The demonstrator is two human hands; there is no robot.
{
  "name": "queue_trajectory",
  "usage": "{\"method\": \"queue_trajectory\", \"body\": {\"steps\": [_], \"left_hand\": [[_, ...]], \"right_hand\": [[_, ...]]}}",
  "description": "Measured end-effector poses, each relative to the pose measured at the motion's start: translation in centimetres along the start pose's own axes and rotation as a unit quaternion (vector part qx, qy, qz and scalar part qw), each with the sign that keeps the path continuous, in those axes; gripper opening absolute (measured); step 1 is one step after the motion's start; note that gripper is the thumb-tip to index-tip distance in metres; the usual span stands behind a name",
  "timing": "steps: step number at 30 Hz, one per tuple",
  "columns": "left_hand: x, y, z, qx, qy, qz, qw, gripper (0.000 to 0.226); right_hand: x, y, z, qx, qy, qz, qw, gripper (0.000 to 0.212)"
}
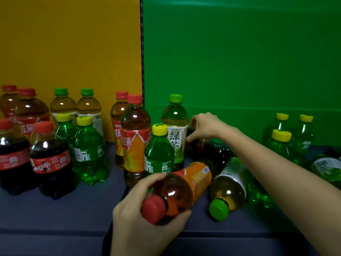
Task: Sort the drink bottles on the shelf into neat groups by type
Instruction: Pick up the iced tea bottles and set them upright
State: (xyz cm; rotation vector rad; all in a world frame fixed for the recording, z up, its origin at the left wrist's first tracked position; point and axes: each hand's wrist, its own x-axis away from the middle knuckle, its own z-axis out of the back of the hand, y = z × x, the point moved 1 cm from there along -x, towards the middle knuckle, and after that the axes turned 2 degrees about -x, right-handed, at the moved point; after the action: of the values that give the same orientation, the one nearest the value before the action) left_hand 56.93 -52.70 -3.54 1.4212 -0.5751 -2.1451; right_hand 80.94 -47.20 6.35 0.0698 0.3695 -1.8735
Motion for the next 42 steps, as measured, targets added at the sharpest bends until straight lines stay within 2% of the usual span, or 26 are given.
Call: {"method": "queue_trajectory", "body": {"steps": [2,4,6,7,8,9,10,11,12,14,20,24,28,32,37,42], "left_hand": [[0.7,1.6,1.3,0.047,0.021,-0.036,0.998,0.062],[0.3,1.1,1.8,0.070,0.028,-0.022,0.997,0.062],[2.5,-3.4,1.2,0.065,-0.033,0.058,0.996,0.071],[2.5,-5.8,1.3,0.094,-0.026,0.103,0.990,0.080],[2.3,-7.6,1.1,0.117,-0.041,0.099,0.987,0.087],[1.4,-6.9,1.8,0.106,-0.051,0.066,0.991,0.085],[0.2,-4.5,2.3,0.095,-0.061,0.025,0.993,0.070],[-2.2,-1.9,3.0,0.114,-0.038,0.006,0.993,0.058],[-3.3,1.3,3.8,0.090,0.026,-0.002,0.996,0.053],[-3.6,4.6,5.9,0.115,0.020,-0.031,0.993,0.054],[-6.4,3.6,4.9,0.117,-0.024,-0.003,0.993,0.055],[-7.4,3.7,3.3,0.059,-0.019,-0.004,0.998,0.053],[-7.5,3.2,1.0,0.028,-0.004,-0.017,0.999,0.057],[-7.0,2.4,-0.6,0.015,-0.027,-0.051,0.998,0.069],[-6.8,1.7,-1.5,0.010,-0.030,-0.060,0.998,0.070],[-6.3,1.5,-1.9,-0.012,-0.012,-0.082,0.996,0.079]], "right_hand": [[0.3,0.0,0.6,-0.009,0.008,-0.007,1.000,0.061],[0.6,-0.1,1.2,-0.015,0.027,-0.015,0.999,0.057],[1.2,-0.1,1.6,-0.015,0.045,-0.021,0.999,0.052],[1.4,-0.2,1.7,-0.017,0.050,-0.024,0.998,0.052],[1.6,-0.2,1.7,-0.018,0.051,-0.026,0.998,0.054],[1.8,-0.2,1.8,-0.017,0.050,-0.029,0.998,0.056],[2.0,-0.2,1.9,-0.015,0.047,-0.032,0.998,0.058],[2.2,-0.1,2.0,-0.017,0.045,-0.037,0.998,0.058],[2.4,0.0,2.0,-0.022,0.042,-0.042,0.998,0.058],[2.8,0.4,1.9,-0.039,0.041,-0.051,0.997,0.057],[3.6,0.4,1.9,-0.069,0.036,-0.062,0.995,0.057],[3.9,0.1,1.8,-0.078,0.040,-0.063,0.994,0.058],[3.9,0.3,1.3,-0.117,0.037,-0.052,0.991,0.061],[4.6,0.6,0.5,-0.153,0.046,-0.037,0.986,0.063],[5.4,0.7,-0.4,-0.180,0.069,-0.021,0.981,0.061],[6.7,0.6,-0.7,-0.149,0.089,-0.028,0.984,0.058]]}}
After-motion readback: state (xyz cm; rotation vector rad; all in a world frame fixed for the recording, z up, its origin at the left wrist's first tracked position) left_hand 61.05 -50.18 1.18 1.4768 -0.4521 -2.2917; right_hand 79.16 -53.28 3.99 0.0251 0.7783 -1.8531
